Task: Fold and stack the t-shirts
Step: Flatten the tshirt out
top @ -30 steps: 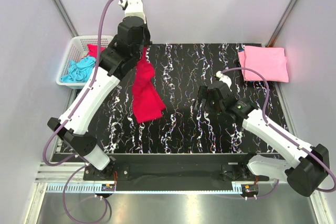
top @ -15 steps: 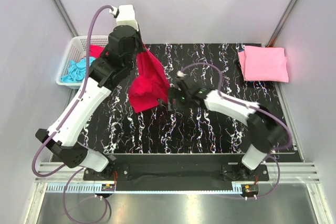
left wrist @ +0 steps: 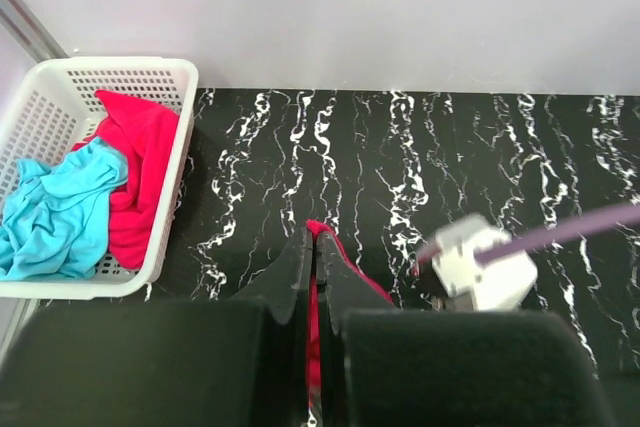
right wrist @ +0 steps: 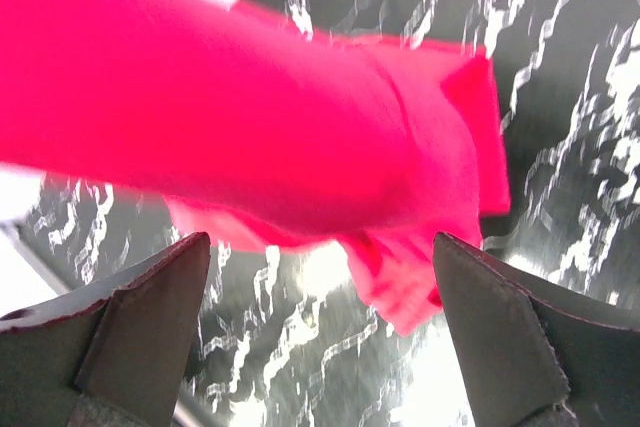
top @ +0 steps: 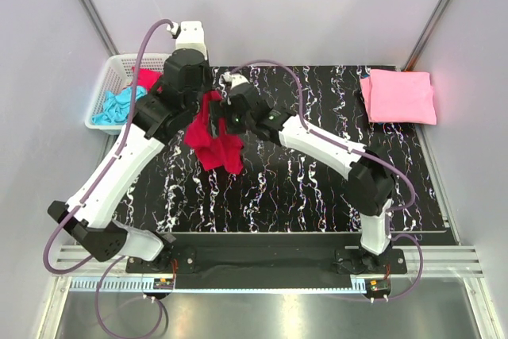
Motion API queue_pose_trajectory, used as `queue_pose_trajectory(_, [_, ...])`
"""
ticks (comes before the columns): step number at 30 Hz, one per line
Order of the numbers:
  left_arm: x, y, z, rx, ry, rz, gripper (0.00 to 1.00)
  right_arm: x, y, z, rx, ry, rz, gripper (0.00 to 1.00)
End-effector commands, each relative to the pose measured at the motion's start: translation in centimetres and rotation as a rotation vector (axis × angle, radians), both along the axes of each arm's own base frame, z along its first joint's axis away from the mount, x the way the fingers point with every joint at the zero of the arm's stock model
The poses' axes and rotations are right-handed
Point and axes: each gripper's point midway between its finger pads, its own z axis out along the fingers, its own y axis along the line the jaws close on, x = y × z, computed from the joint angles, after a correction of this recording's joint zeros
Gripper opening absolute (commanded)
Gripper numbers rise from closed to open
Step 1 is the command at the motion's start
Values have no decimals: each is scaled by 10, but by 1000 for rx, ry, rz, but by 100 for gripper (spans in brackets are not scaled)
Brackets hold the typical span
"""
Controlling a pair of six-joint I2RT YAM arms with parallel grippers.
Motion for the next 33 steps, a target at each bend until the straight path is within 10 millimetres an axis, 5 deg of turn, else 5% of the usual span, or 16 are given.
queue_pose_trajectory(1, [-18,3,44,-77,-98,-53,0,25,9,13,-15,-103,-22,100])
queue_pose_trajectory(10, [-33,12,52,-85,-103,-66,0,44,8,-19,-97,-118,-79,95])
queue_pose_trajectory(16, [-40,21,56,-82,-115,-45,0,58,-25,-14,-192,-187,-227,32])
queue_pose_trajectory(20, [-42,29,56,-70,-115,-11,0,59,-53,15,-229,-237,-314,6])
queue_pose_trajectory(29, [-52,57,68,-56,-148,99,0,53,-130,105,-344,-425,-495,5])
queue_pose_trajectory(33, [-55,65,71,-60,-155,130,0,45,-156,128,-390,-469,-549,8])
